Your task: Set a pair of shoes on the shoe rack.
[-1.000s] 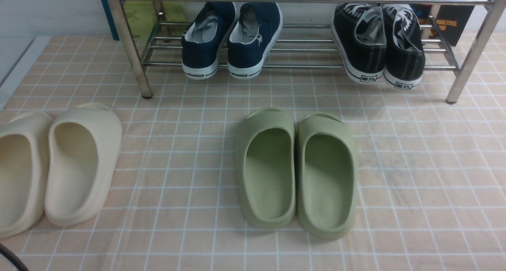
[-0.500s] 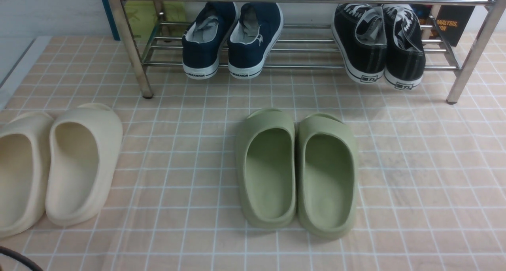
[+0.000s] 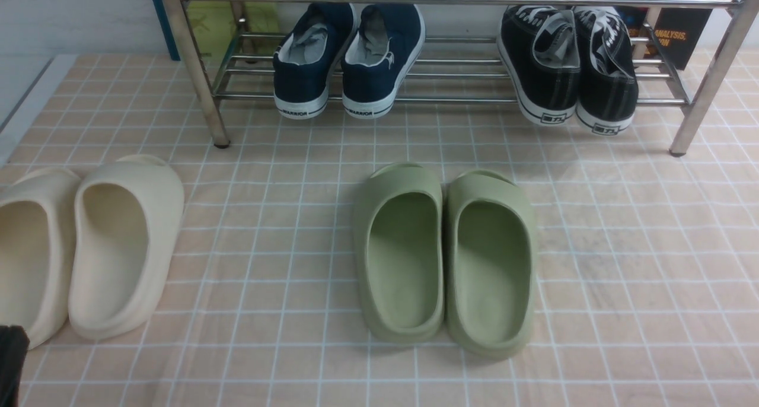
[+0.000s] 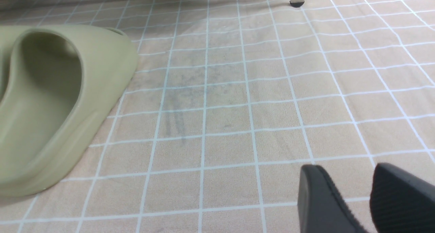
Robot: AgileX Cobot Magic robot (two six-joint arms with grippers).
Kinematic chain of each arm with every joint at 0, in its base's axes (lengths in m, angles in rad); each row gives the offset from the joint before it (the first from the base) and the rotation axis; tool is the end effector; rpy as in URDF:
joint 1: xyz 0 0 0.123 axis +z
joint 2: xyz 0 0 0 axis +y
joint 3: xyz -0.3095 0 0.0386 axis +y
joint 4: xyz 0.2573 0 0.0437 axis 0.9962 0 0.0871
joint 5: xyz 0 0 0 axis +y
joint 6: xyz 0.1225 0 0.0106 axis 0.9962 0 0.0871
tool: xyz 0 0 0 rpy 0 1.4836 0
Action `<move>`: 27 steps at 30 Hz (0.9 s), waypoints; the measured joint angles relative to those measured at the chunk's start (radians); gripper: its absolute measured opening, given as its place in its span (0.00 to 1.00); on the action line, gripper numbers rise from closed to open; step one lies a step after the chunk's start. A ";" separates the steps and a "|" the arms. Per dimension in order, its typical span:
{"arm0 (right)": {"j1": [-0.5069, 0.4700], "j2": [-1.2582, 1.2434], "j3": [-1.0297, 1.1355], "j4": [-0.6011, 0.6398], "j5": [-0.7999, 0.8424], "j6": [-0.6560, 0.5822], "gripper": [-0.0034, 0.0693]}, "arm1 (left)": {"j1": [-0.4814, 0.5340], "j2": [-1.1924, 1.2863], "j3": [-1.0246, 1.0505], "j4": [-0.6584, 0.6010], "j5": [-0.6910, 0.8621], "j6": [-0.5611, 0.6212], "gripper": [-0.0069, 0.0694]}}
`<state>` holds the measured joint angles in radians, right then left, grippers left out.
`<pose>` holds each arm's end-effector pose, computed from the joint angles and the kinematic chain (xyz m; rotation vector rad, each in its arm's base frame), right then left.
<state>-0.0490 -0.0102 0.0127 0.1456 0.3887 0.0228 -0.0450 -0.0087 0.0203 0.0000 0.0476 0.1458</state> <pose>0.0650 0.0036 0.1651 0.1553 1.8661 0.1264 0.0708 -0.0032 0.2030 0.1470 1.5363 0.0800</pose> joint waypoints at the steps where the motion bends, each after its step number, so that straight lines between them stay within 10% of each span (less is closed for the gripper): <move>1: 0.000 0.000 0.000 -0.001 0.000 0.000 0.37 | 0.000 -0.001 0.004 -0.007 0.009 0.003 0.14; 8: 0.000 0.000 0.000 -0.001 0.000 0.000 0.37 | 0.000 -0.003 0.006 -0.025 0.306 0.021 0.14; 27: 0.000 0.000 0.000 -0.001 0.000 0.000 0.37 | 0.000 -0.003 0.004 -0.031 0.320 0.021 0.16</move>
<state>-0.0490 -0.0102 0.0127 0.1448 0.3887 0.0228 -0.0450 -0.0120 0.0240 -0.0307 0.3673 0.1663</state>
